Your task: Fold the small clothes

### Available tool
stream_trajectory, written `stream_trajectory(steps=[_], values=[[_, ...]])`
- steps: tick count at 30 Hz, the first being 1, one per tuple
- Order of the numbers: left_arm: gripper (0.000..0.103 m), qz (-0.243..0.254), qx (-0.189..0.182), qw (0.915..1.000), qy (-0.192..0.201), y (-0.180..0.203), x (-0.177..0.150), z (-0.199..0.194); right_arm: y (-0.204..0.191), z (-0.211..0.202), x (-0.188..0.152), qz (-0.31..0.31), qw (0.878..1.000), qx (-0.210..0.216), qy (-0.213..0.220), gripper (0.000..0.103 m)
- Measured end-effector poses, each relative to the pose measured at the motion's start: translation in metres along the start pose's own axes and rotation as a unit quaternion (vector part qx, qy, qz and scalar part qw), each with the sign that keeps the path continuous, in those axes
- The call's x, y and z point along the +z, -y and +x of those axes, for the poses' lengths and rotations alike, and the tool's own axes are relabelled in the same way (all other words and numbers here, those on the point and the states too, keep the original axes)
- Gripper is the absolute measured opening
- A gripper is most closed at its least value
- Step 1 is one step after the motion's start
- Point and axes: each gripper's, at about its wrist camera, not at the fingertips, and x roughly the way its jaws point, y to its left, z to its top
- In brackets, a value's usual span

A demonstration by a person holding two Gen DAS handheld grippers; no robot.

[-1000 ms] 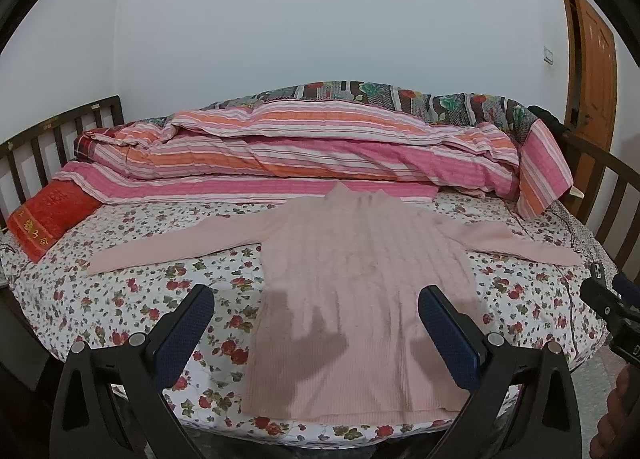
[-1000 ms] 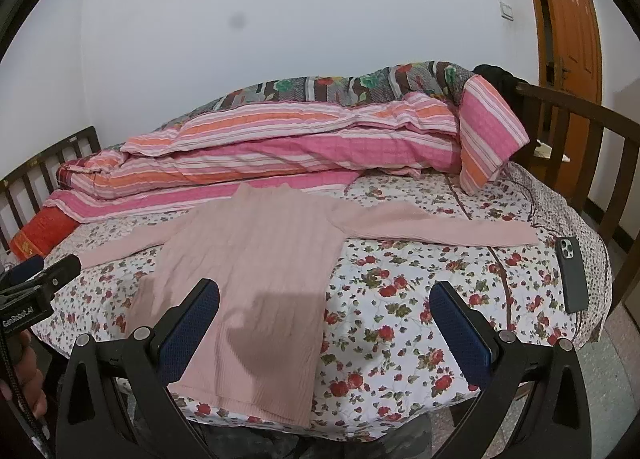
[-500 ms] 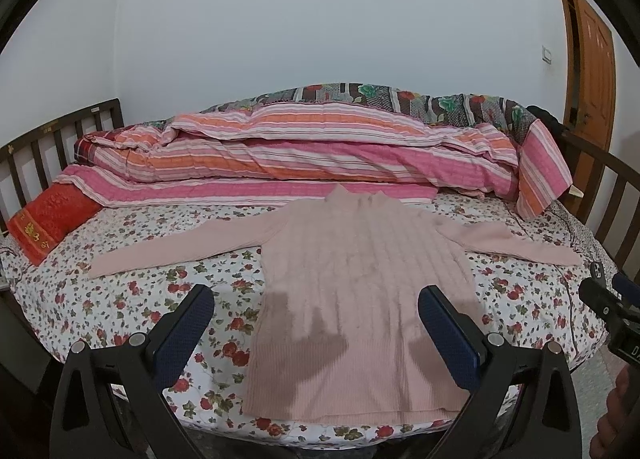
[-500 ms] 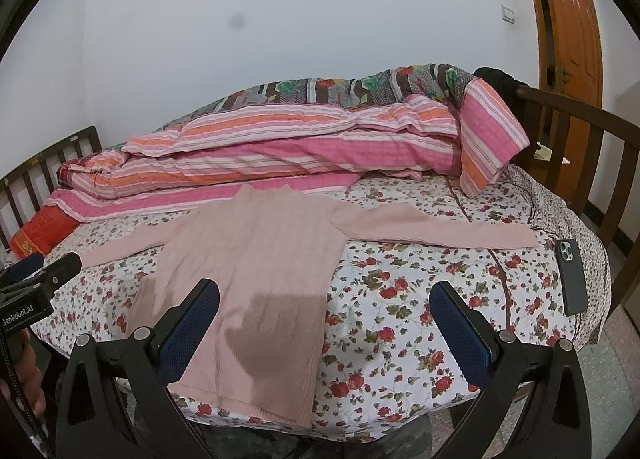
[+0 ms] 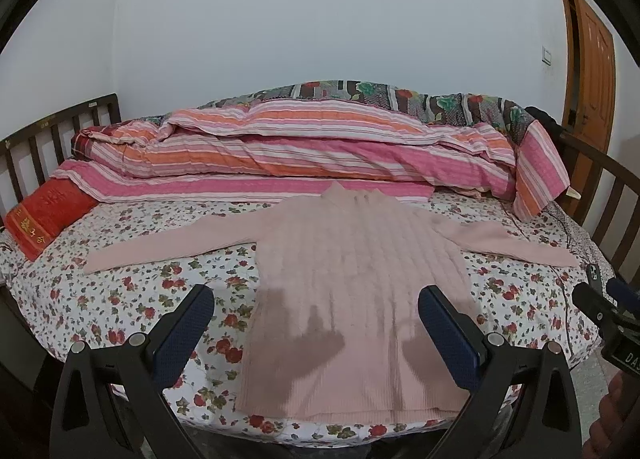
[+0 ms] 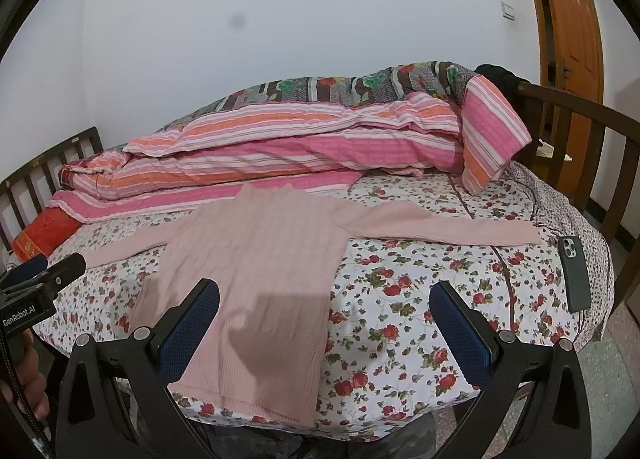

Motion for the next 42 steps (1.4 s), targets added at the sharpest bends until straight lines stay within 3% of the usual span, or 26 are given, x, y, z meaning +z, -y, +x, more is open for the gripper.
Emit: stream_trajectory(steps=[27,35,42], values=[[0.103,-0.01,-0.006,0.9999,-0.004,-0.007,0.002,0.007,-0.005,0.0,0.002,-0.006,1.0,-0.01,0.007,0.103],[0.103,-0.027,-0.018,0.9992,-0.023,-0.024,-0.006,0.043,-0.022,0.025,0.007,-0.033,0.999,-0.026,0.012,0.103],[0.103,-0.061,-0.004,0.9973,-0.041,-0.054,-0.014,0.097,-0.041,0.069,0.009,-0.068,0.997,-0.046,0.012,0.103]])
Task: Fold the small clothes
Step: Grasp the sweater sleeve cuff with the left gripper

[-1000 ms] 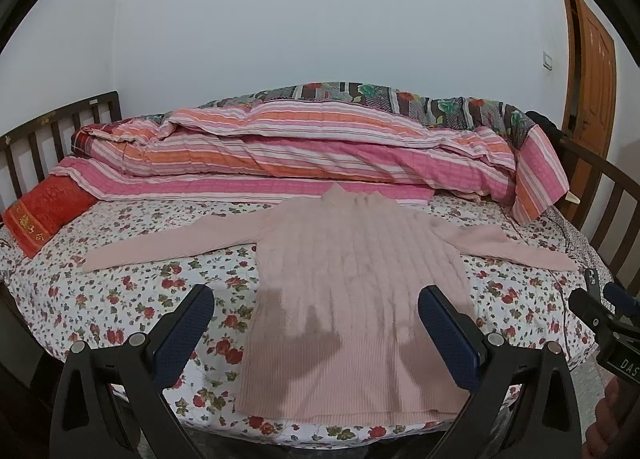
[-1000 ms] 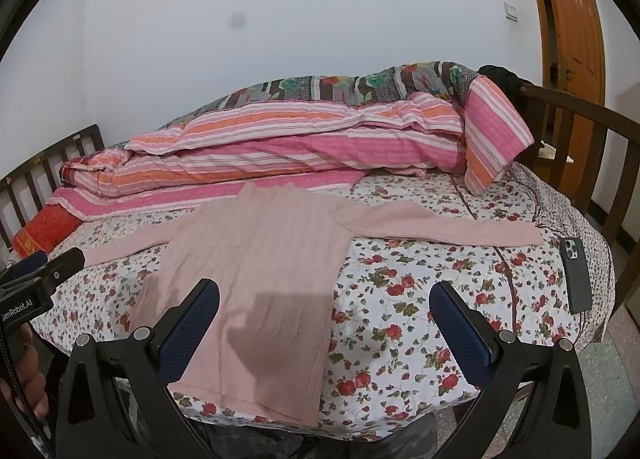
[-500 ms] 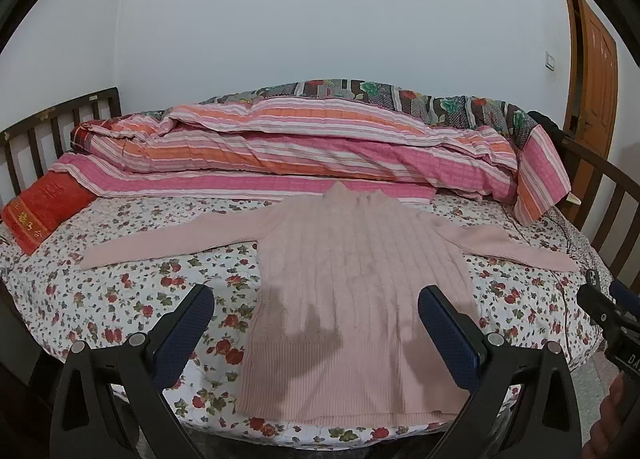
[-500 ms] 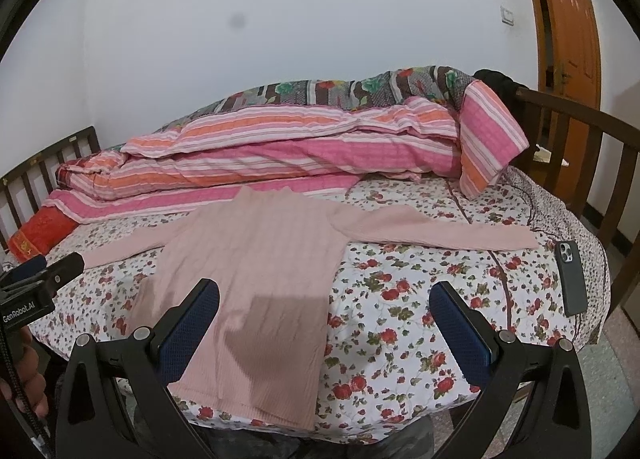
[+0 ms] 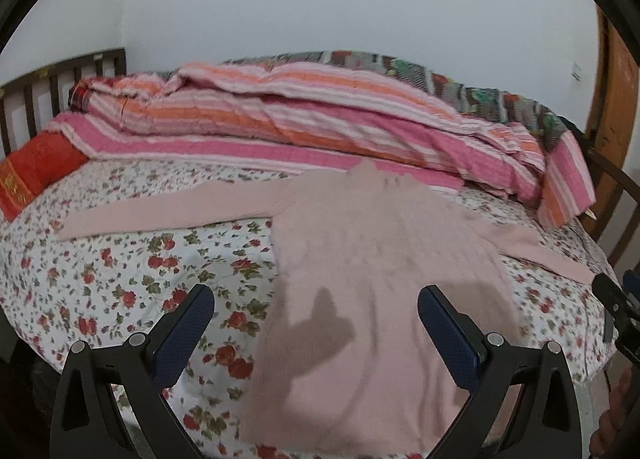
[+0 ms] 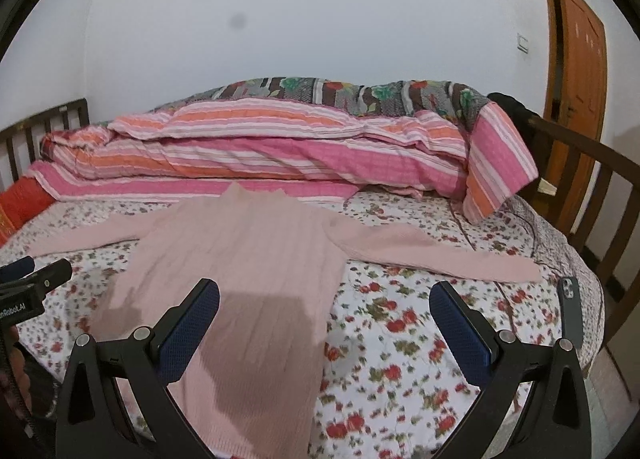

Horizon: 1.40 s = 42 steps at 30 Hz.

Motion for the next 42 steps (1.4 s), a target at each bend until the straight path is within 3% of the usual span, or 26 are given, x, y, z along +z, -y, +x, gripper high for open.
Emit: stream_trajectory(steps=[12,17,22,27,33,35,37,38,40,42], values=[[0.101,-0.057,0.031,0.9971,-0.041,-0.076,0.007,0.073,-0.037,0.085,-0.006,-0.019,0.998,0.024,-0.064,0.103],[0.1,-0.098,0.045,0.9936,-0.033,-0.114,0.009,0.092,-0.049,0.113,-0.003,-0.017,0.996,0.043,-0.082,0.103],[0.097,-0.169,0.06,0.9832,-0.038,-0.166,0.019,0.117,-0.051,0.143,-0.004,0.002,0.993,0.06,-0.103,0.103],[0.097,-0.247,0.066,0.9663,-0.028,-0.229,0.031,0.139,-0.044,0.167,-0.001,0.002,0.993,0.054,-0.104,0.103],[0.071,-0.325,0.102,0.9401,0.0,-0.298,0.035,0.158,-0.017,0.18,-0.002,0.025,0.991,0.069,-0.114,0.103],[0.051,-0.333,0.12,0.9351,-0.004,-0.31,0.036,0.167,-0.008,0.183,-0.003,0.033,0.99,0.073,-0.117,0.102],[0.04,-0.329,0.139,0.9342,-0.001,-0.317,0.042,0.173,-0.001,0.185,-0.002,0.036,0.99,0.07,-0.12,0.099],[0.026,-0.321,0.155,0.9344,-0.005,-0.32,0.046,0.177,0.003,0.184,-0.003,0.037,0.99,0.069,-0.119,0.097],[0.008,-0.306,0.176,0.9356,-0.017,-0.324,0.055,0.185,0.011,0.181,-0.004,0.039,0.99,0.068,-0.115,0.096],[0.007,-0.289,0.18,0.9402,-0.004,-0.318,0.062,0.182,0.021,0.176,-0.006,0.048,0.991,0.068,-0.109,0.096]])
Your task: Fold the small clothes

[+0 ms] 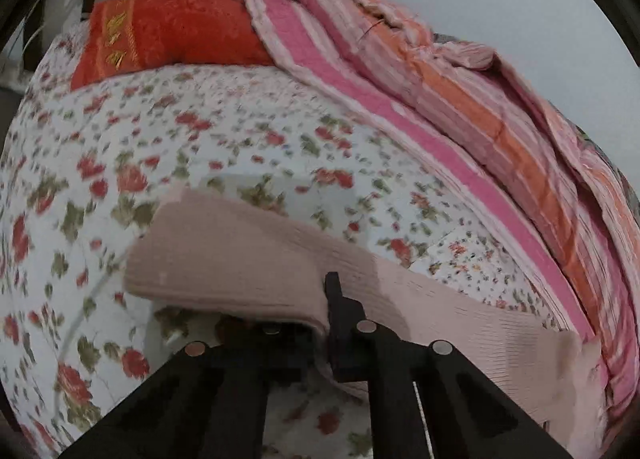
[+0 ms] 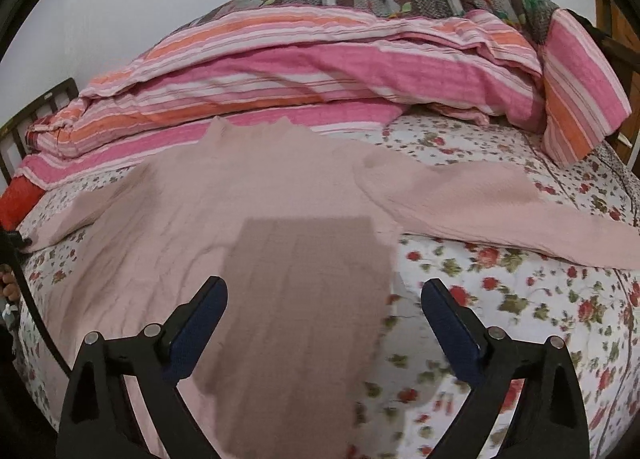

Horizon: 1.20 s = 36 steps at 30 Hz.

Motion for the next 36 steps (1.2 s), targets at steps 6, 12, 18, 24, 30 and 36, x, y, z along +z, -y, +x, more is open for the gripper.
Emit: stream_trajectory(steps=[6,12,18,24,30,36], values=[[0.007,0.097,-0.059,0.9926,0.043,0.079,0.002,-0.048,0.031,-0.014,-0.01,0.036,0.999,0.013,0.001,0.096],[0.007,0.189,-0.143,0.9699,0.053,0.195,-0.029,-0.097,0.058,-0.031,-0.018,0.059,0.998,-0.008,0.018,0.096],[0.007,0.269,-0.224,0.9364,0.028,0.31,-0.093,-0.124,0.093,-0.058,-0.026,0.092,0.995,-0.016,0.029,0.096],[0.007,0.342,-0.283,0.8955,-0.036,0.401,-0.189,-0.132,0.122,-0.073,-0.048,0.128,0.991,-0.023,0.023,0.096],[0.018,0.399,-0.328,0.8406,-0.161,0.431,-0.285,-0.117,0.13,-0.062,-0.062,0.132,0.991,-0.031,0.0,0.096],[0.046,0.38,-0.319,0.8534,-0.16,0.395,-0.272,-0.118,0.113,-0.045,-0.049,0.105,0.994,-0.009,-0.001,0.096]])
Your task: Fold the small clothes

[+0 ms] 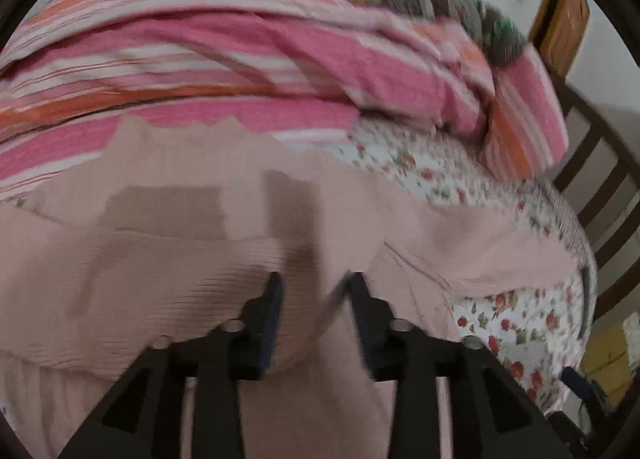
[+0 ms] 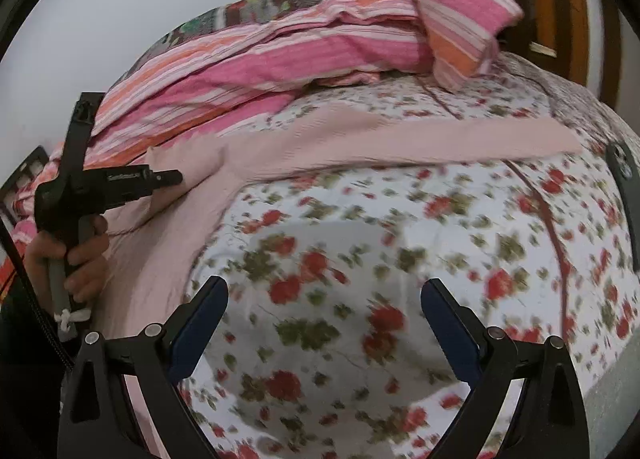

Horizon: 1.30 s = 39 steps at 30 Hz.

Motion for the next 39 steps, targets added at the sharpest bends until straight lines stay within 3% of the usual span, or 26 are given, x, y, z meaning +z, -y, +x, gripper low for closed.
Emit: stream_trajectory(steps=[1,2,4,8,12,16,20,24,27,28,29,30,31,33,36,39], values=[[0.071,-0.009,0.0,0.9999,0.011,-0.009,0.001,-0.011,-0.006,0.004,0.004,-0.005,1.0,0.007,0.001,0.096],[0.088,-0.019,0.003,0.9995,0.026,-0.02,0.0,-0.023,-0.013,0.009,0.009,-0.009,1.0,0.015,0.001,0.096],[0.088,-0.025,0.01,0.9975,0.066,-0.045,-0.002,-0.051,-0.026,0.018,0.018,-0.018,0.999,0.033,0.004,0.095],[0.088,-0.049,0.055,0.9933,0.089,-0.095,0.002,-0.077,-0.055,0.04,0.044,-0.033,0.997,0.062,0.011,0.08],[0.087,-0.079,0.134,0.9847,0.077,-0.157,-0.005,-0.082,-0.082,0.065,0.064,-0.032,0.995,0.095,0.002,0.071],[0.086,-0.136,0.145,0.9789,0.047,-0.208,-0.013,-0.076,-0.109,0.091,0.079,-0.038,0.993,0.11,-0.015,0.068],[0.075,-0.163,0.117,0.9793,0.026,-0.232,-0.011,-0.06,-0.127,0.108,0.085,-0.039,0.992,0.114,-0.025,0.069],[0.065,-0.156,0.109,0.9816,0.018,-0.238,0.005,-0.042,-0.141,0.125,0.091,-0.041,0.993,0.105,-0.038,0.069],[0.036,-0.147,0.092,0.9849,0.003,-0.232,0.013,-0.027,-0.149,0.141,0.098,-0.048,0.995,0.076,-0.052,0.068],[0.021,-0.142,0.087,0.986,0.0,-0.228,0.012,-0.027,-0.149,0.145,0.099,-0.052,0.995,0.067,-0.056,0.059],[0.014,-0.137,0.089,0.9866,0.004,-0.227,0.013,-0.027,-0.15,0.15,0.1,-0.059,0.994,0.067,-0.063,0.035],[0.014,-0.137,0.086,0.9866,0.02,-0.228,0.014,-0.031,-0.151,0.152,0.101,-0.069,0.993,0.075,-0.066,0.017],[0.014,-0.142,0.081,0.986,0.032,-0.229,0.013,-0.037,-0.149,0.15,0.102,-0.076,0.992,0.08,-0.061,0.011],[0.014,-0.155,0.079,0.9839,0.042,-0.233,0.011,-0.043,-0.137,0.136,0.102,-0.074,0.993,0.089,-0.029,0.011],[0.014,-0.161,0.086,0.983,0.023,-0.236,0.004,-0.037,-0.12,0.135,0.094,-0.074,0.992,0.086,-0.047,0.013],[0.016,-0.153,0.084,0.9843,0.024,-0.231,0.004,-0.038,-0.106,0.141,0.084,-0.073,0.991,0.075,-0.078,0.034]])
